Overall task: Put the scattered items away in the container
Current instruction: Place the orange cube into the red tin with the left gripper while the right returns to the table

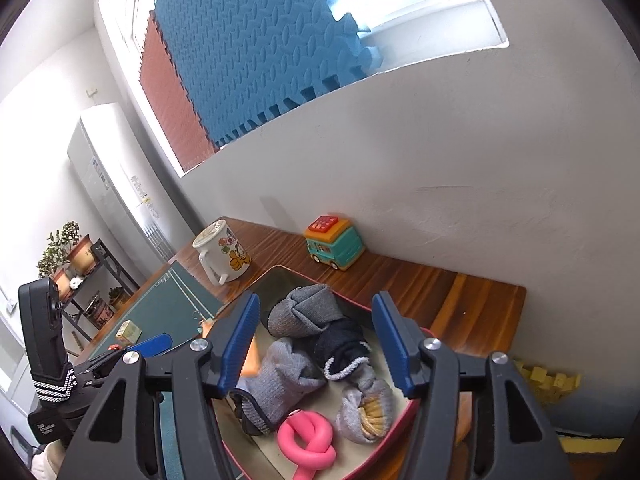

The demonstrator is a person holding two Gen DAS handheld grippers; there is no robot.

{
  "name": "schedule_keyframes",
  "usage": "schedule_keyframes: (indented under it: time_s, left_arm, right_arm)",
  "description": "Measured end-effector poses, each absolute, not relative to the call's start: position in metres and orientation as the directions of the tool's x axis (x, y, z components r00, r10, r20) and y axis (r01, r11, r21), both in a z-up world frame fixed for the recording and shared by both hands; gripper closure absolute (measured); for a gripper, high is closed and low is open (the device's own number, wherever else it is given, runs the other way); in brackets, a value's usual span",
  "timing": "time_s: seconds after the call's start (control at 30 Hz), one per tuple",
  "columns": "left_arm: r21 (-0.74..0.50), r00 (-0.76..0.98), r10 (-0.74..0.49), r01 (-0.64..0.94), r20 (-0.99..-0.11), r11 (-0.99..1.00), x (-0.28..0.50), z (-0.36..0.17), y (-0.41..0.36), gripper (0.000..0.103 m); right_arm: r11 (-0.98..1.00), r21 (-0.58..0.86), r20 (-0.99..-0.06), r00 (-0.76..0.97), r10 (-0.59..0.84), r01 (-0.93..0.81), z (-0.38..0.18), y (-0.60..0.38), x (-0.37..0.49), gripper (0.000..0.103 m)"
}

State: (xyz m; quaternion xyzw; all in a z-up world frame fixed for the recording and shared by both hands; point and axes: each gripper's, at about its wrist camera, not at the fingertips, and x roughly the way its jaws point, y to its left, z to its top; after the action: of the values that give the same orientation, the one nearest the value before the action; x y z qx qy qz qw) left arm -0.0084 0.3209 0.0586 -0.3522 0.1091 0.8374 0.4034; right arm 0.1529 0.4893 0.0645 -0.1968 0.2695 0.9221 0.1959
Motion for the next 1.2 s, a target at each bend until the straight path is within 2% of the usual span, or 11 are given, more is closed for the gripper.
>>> schedule_keyframes:
  time_s: [0.4,0.5,0.7,1.0,1.2]
  left_arm:
    - [-0.121,-0.474,0.558,-0.678,-0.681,-0.725,-0.027,0.057,0.275,0.035]
    - [-0.126,-0.484,0.548,-0.661,-0.682,-0.74,-0.03,0.056,0.258,0.035]
    - [-0.131,-0.523,0.51,-0.599,-0.683,-0.79,-0.044,0.054,0.212,0.035]
    - [-0.143,-0.615,0.421,-0.448,-0.667,-0.882,-0.077,0.057,0.114,0.035]
    - [-0.131,-0.666,0.297,-0.289,-0.684,-0.948,-0.106,0.046,0.039,0.035]
  right_arm:
    - [-0.815,0.419,-0.483,-0.858,0.174,-0.4,0.059,0.459,0.126,0.04]
    - [-0.829,0.411,-0.487,-0.86,0.151,-0.378,0.059,0.446,0.117,0.036]
    - [-0.871,0.38,-0.494,-0.864,0.094,-0.311,0.059,0.409,0.095,0.035]
    - [-0.914,0.349,-0.532,-0.846,-0.012,-0.206,0.05,0.345,0.055,0.034]
    - [-0.935,0.324,-0.567,-0.821,-0.071,-0.143,0.04,0.305,0.033,0.03]
